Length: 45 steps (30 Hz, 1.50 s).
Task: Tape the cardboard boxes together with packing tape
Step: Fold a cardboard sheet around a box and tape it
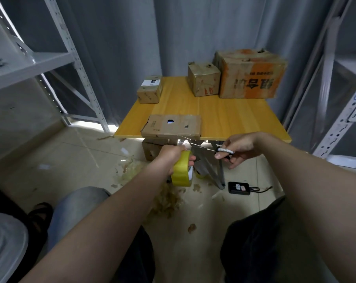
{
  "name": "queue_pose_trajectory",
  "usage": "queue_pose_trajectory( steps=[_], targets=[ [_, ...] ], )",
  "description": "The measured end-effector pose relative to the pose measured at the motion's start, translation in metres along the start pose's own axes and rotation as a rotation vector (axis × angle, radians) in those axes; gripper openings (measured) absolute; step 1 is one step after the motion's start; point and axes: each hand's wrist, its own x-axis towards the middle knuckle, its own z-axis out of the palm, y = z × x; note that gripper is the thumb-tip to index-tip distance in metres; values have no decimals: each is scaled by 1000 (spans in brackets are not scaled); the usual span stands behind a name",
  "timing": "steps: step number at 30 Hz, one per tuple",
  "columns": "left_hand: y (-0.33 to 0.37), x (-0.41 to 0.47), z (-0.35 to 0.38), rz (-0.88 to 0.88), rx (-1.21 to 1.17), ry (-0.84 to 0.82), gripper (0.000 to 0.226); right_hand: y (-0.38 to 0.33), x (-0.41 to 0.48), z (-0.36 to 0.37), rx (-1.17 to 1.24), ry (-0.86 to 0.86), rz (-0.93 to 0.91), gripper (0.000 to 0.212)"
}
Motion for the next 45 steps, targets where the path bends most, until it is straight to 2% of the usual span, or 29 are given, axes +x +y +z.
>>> queue_pose_trajectory(
  steps=[8,12,17,20,32,40,45],
  targets=[
    [1,2,-3,-8,53,13,25,-34,8,6,-84,36,-59,34],
    [1,2,-4,-15,50,4,24,-38,12,4,-92,40,-49,55],
    [1,3,-4,-26,37,-11,24,-40,12,1,-110,43,-47,24],
    [0,4,-5,-34,40,-12,24,-39,13,1,-128,80,-37,21],
    [-1,4,-5,-31,60,3,21,-42,15,6,-132,109,0,29],
    [-3,4,-4,-54,59,9,25,-45,16,11,-168,71,6,21],
    [-9,1,-6,-49,65,-3,23,-41,26,12,-189,104,17,41]
  ],
)
